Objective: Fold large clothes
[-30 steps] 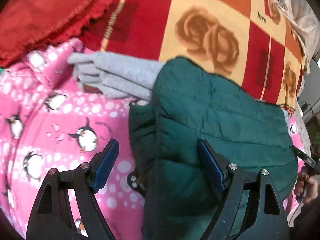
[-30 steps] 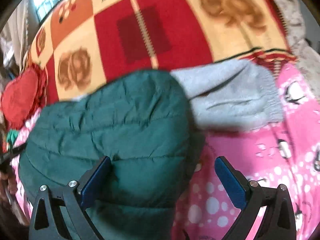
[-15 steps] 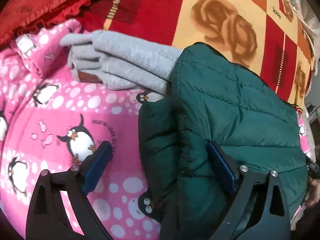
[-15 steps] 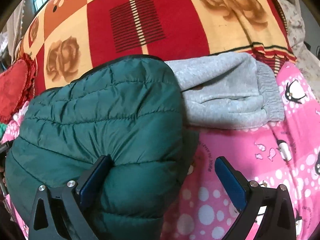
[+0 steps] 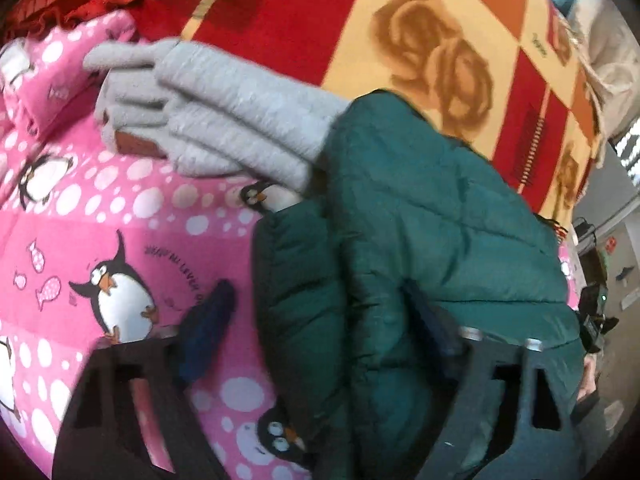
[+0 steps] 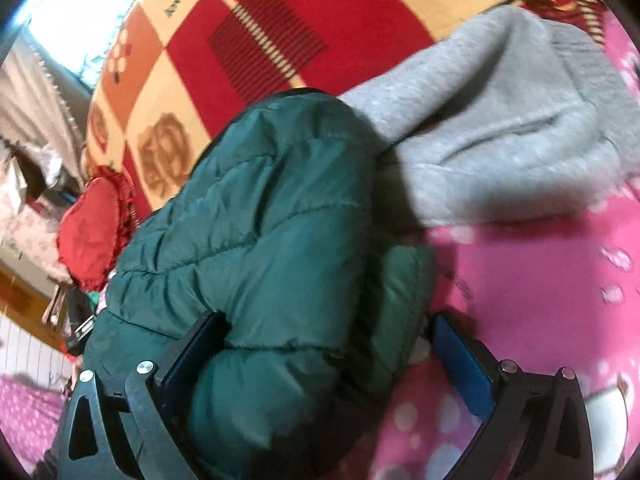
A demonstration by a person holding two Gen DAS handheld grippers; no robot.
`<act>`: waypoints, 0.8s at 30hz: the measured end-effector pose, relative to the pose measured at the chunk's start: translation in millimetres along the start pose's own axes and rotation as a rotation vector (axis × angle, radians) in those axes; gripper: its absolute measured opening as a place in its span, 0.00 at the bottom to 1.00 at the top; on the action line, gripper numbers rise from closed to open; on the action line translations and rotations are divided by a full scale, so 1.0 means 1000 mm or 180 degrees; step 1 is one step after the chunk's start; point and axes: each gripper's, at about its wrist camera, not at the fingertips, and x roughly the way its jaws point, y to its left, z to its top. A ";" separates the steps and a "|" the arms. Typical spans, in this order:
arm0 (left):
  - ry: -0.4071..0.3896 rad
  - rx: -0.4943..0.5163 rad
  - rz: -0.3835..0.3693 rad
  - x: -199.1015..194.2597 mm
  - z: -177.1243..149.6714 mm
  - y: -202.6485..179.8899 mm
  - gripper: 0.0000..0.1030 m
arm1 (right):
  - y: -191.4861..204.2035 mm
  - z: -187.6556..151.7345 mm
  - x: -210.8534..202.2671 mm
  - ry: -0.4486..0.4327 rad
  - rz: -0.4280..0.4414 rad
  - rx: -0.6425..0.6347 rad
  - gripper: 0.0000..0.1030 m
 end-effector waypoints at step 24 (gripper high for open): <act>-0.0966 0.0519 0.0546 -0.131 -0.035 -0.082 0.11 | 0.114 -0.012 -0.125 -0.0763 -0.0038 -0.1132 0.26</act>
